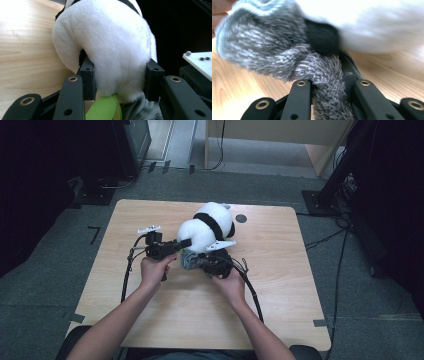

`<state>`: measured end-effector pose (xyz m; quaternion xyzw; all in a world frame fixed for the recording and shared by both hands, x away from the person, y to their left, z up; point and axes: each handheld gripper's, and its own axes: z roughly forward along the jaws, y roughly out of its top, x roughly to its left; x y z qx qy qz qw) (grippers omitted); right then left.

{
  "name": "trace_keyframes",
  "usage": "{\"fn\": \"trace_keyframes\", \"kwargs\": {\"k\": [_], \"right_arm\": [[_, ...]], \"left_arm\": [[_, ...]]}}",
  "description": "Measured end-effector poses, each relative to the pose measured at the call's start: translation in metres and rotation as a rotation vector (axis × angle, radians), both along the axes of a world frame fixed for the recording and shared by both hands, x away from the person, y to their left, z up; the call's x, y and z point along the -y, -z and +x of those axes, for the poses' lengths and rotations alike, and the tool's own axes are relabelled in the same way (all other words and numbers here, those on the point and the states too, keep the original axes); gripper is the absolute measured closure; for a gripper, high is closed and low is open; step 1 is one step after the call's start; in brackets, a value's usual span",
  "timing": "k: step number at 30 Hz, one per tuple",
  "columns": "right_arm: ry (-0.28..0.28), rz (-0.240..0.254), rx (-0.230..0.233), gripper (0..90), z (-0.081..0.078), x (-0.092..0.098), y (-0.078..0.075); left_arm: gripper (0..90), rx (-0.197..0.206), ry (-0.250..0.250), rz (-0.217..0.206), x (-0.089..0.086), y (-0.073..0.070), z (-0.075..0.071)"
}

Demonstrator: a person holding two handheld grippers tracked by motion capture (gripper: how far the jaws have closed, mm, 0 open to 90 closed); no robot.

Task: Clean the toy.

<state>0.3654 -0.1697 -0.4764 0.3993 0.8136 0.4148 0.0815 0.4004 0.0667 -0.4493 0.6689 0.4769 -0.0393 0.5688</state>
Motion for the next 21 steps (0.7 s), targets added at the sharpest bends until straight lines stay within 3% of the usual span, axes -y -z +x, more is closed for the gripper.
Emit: {"fn": "trace_keyframes", "kwargs": {"k": [5,9,12,17,21], "right_arm": [[0.047,-0.007,-0.007,75.7,0.006,0.014,-0.003],[0.118,-0.007,-0.017,75.7,0.011,0.032,-0.008],[0.164,0.042,-0.025,75.7,0.014,0.055,-0.014],[0.168,0.029,-0.042,74.9,0.016,0.072,-0.023],[0.183,0.034,-0.023,74.5,0.015,0.083,-0.031]], "left_arm": [[55.0,0.008,-0.003,0.000,-0.007,-0.002,0.001],[55.2,0.061,-0.021,0.031,-0.013,-0.007,0.001],[55.8,0.078,-0.028,0.040,-0.020,-0.010,0.003],[56.3,0.093,-0.043,0.041,-0.026,-0.010,0.006],[56.8,0.092,-0.068,0.036,-0.035,-0.010,0.010]]}}
